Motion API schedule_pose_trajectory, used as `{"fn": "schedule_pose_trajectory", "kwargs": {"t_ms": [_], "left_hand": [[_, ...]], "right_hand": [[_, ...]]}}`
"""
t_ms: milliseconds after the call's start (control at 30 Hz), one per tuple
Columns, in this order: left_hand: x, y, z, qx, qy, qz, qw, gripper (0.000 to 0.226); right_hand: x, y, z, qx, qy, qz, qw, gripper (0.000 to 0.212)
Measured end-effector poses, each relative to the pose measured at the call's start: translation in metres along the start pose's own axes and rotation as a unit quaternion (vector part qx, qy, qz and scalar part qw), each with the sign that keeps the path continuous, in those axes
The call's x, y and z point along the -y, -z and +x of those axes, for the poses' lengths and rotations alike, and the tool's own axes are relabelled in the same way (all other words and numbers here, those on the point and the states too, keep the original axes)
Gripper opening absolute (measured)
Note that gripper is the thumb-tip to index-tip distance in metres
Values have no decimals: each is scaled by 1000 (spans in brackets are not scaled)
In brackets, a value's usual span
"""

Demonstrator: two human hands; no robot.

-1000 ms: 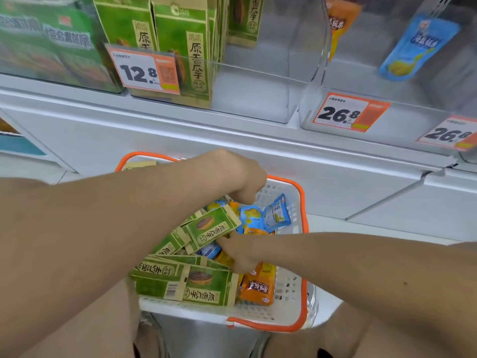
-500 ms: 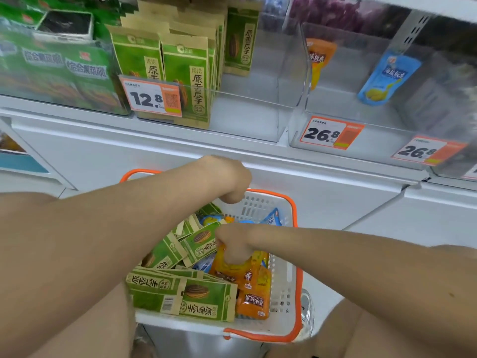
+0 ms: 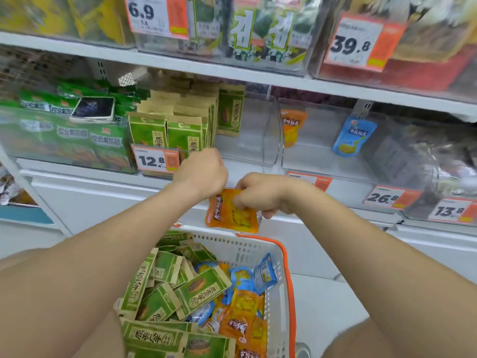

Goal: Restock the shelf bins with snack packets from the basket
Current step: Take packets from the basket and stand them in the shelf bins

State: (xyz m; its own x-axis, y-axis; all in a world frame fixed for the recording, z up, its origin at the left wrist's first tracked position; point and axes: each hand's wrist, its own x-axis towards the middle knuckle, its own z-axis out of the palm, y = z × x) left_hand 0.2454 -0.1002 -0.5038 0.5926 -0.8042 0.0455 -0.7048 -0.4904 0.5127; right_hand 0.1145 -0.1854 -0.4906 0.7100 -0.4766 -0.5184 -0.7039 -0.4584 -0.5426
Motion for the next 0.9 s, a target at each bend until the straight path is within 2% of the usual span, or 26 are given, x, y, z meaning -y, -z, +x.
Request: {"fn": "schedule_pose_trajectory", "kwargs": {"t_ms": [100, 200, 300, 400, 433, 500, 567, 600, 667, 733, 900], "left_hand": [[-2, 10, 6, -107, 24, -95, 989, 36], [-3, 16, 9, -172, 32, -130, 976, 33], [-10, 15, 7, -167, 54, -194, 965, 38], [-23, 13, 7, -137, 73, -379, 912, 33], [-25, 11, 8, -130, 72, -419, 896, 30], [-28, 6, 10, -115, 48, -464, 877, 38], [-31, 3, 10, -97, 17, -477, 873, 50], [-32, 2, 9, -91, 1, -474, 876, 50], [-31, 0, 9, -79, -26, -470, 879, 44], [-31, -1, 8, -67, -56, -459, 884, 41], [-38, 0, 3, -76, -121, -439, 887, 39]], "right_hand": [[-7, 16, -10, 14, -43, 158, 986, 16], [-8, 25, -21, 39, -29, 311, 949, 20], [-5, 26, -24, -20, 14, 437, 899, 25], [3, 23, -26, -70, 45, 549, 832, 26], [5, 22, -26, -79, 52, 557, 825, 23], [6, 21, -28, -118, 69, 509, 850, 19], [2, 21, -27, -203, 87, 369, 903, 17], [0, 22, -28, -248, 95, 294, 918, 15], [-7, 25, -28, -307, 104, 202, 924, 13], [-15, 30, -27, -324, 101, 154, 928, 14], [-27, 38, -24, -312, 104, 150, 932, 15]]}}
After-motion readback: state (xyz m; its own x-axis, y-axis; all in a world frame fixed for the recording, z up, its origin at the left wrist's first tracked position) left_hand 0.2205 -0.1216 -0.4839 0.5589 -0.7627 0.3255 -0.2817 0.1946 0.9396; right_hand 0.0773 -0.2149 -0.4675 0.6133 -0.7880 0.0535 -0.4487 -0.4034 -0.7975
